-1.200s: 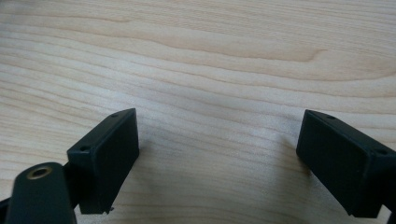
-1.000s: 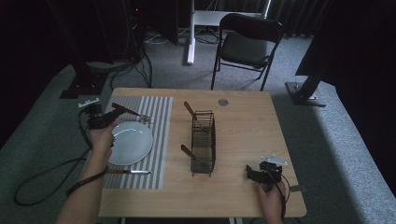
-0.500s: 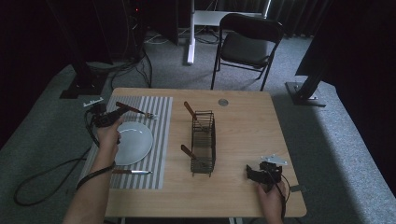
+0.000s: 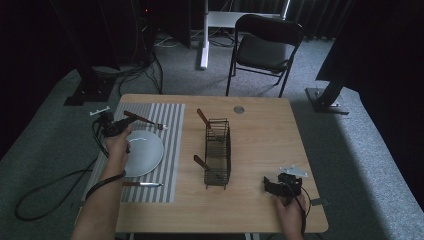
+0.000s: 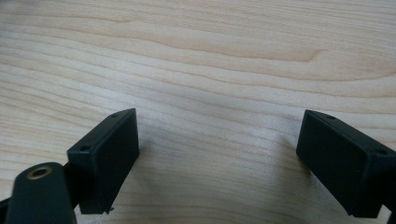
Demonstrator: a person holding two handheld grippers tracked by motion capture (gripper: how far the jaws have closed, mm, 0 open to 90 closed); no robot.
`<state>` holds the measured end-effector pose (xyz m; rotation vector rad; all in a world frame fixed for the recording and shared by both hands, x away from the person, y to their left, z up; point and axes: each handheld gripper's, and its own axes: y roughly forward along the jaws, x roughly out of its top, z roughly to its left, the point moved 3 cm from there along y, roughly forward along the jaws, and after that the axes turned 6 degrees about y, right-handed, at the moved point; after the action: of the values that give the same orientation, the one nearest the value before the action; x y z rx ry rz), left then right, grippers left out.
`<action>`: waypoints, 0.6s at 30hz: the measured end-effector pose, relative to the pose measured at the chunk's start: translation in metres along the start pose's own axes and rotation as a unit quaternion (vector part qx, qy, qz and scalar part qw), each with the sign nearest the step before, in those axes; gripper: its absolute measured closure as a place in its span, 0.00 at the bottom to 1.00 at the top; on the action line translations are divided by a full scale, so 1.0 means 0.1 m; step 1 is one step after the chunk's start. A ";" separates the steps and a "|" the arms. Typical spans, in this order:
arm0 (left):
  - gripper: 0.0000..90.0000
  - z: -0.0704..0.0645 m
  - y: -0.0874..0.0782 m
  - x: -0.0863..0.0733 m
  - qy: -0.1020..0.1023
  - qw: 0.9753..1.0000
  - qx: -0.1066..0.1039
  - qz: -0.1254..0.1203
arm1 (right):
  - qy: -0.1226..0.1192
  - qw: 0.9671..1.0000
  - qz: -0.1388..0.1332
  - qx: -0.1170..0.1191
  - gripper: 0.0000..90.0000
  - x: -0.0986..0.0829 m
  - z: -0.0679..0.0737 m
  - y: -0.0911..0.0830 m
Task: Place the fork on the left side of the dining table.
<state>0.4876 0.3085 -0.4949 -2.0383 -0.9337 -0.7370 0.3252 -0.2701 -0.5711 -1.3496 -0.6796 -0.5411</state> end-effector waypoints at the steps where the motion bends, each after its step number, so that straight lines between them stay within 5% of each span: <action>1: 0.89 0.02 0.01 -0.01 -0.002 1.000 -0.001 0.008 | 0.000 1.000 0.000 0.000 0.14 0.00 0.00 0.00; 6: 0.83 0.10 0.02 -0.03 0.005 0.999 0.025 0.029 | 0.000 1.000 0.000 0.000 0.14 0.00 0.00 0.00; 11: 0.78 0.12 0.05 -0.09 0.030 0.998 0.025 0.039 | 0.000 1.000 0.000 0.000 0.14 0.00 0.00 0.00; 18: 0.74 0.16 0.11 -0.10 0.026 0.998 0.034 0.040 | 0.000 1.000 0.000 0.000 0.14 0.00 0.00 0.00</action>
<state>0.4934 0.3131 -0.5154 -1.9759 -0.8323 -0.7020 0.3252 -0.2701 -0.5711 -1.3499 -0.6802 -0.5410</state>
